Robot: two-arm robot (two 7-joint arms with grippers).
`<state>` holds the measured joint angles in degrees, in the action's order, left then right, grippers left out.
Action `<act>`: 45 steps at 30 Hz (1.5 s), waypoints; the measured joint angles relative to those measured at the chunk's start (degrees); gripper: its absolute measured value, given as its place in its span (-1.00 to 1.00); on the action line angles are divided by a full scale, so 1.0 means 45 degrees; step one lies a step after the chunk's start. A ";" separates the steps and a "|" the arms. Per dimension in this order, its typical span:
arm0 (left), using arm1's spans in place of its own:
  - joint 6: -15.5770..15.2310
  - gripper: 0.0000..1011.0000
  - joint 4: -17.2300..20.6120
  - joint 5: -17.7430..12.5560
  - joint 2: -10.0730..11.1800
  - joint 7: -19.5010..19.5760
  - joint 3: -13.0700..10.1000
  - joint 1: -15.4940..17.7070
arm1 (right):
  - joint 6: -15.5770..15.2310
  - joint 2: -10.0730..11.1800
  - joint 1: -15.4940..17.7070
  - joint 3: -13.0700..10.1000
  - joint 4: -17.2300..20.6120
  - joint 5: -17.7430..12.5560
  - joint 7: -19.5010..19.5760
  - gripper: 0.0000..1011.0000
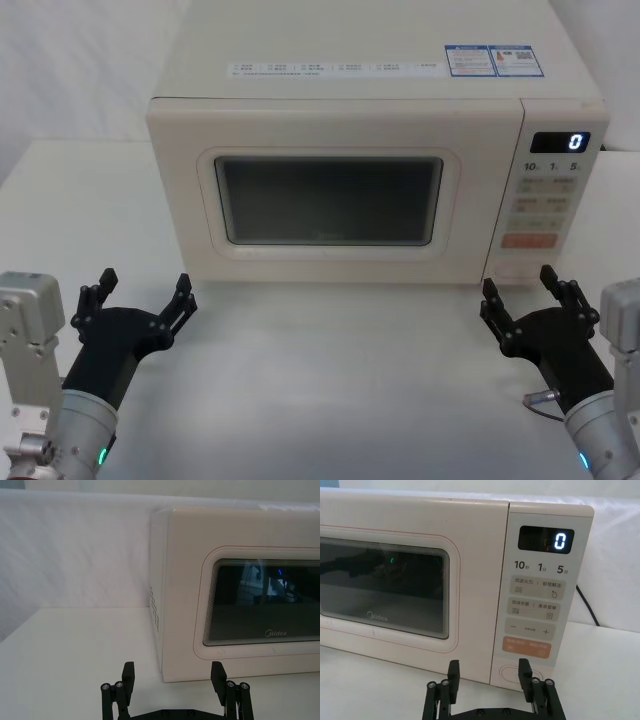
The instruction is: Press the button to open the microwave door with one hand; close the microwave door with the other hand.
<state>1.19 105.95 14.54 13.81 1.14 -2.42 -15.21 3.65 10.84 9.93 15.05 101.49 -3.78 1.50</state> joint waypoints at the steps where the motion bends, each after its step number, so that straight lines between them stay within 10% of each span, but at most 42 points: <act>1: 0.0000 0.98 0.0000 0.0001 0.0000 -0.0001 0.0000 0.0000 | 0.0000 -0.0001 0.0000 -0.0001 0.0000 0.0000 0.0000 0.52; 25: 0.0000 0.98 0.0000 0.0000 0.0000 0.0000 0.0000 0.0000 | -0.0001 0.0000 0.0000 0.0000 0.0001 0.0000 0.0001 -0.97; 45: 0.0000 0.98 0.0000 0.0000 0.0000 0.0000 0.0000 0.0000 | 0.0000 0.0000 0.0000 0.0000 0.0000 0.0000 0.0000 -1.00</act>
<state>1.19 105.95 14.54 13.81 1.14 -2.41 -15.21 3.65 10.84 9.93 15.05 101.49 -3.77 1.50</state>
